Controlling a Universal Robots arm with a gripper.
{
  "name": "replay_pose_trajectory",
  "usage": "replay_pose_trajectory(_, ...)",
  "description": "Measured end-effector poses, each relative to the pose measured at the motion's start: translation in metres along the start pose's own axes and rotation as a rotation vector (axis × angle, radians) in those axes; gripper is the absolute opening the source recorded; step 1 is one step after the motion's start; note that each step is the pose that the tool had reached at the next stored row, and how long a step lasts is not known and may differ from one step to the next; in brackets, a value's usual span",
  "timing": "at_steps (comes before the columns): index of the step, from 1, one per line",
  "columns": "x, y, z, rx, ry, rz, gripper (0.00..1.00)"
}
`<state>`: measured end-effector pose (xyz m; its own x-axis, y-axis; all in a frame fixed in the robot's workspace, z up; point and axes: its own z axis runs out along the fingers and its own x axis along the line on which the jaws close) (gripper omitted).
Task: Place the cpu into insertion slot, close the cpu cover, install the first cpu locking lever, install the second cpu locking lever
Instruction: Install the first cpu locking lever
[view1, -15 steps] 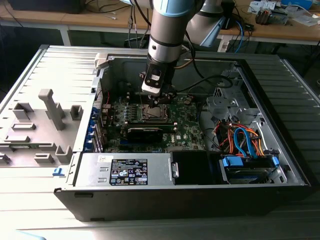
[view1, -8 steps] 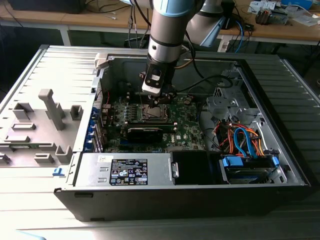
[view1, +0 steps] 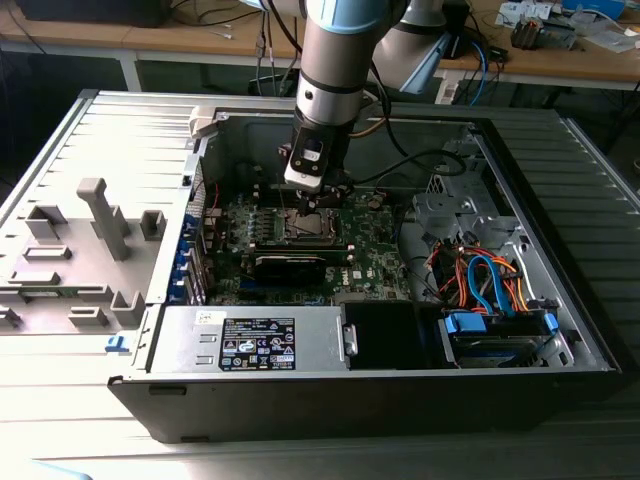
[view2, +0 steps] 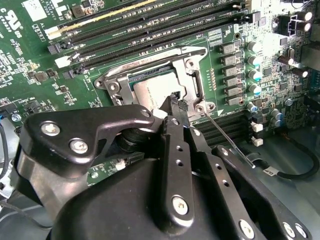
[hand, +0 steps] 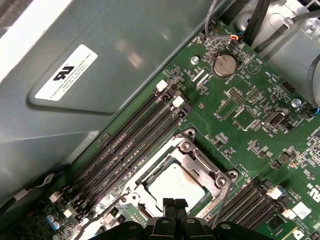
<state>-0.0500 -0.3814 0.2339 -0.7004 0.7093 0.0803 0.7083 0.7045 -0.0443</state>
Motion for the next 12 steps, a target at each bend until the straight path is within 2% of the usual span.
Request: replay_pose_trajectory(12,0.0,0.0,0.0,0.0006,-0.0001,-0.013,0.11)
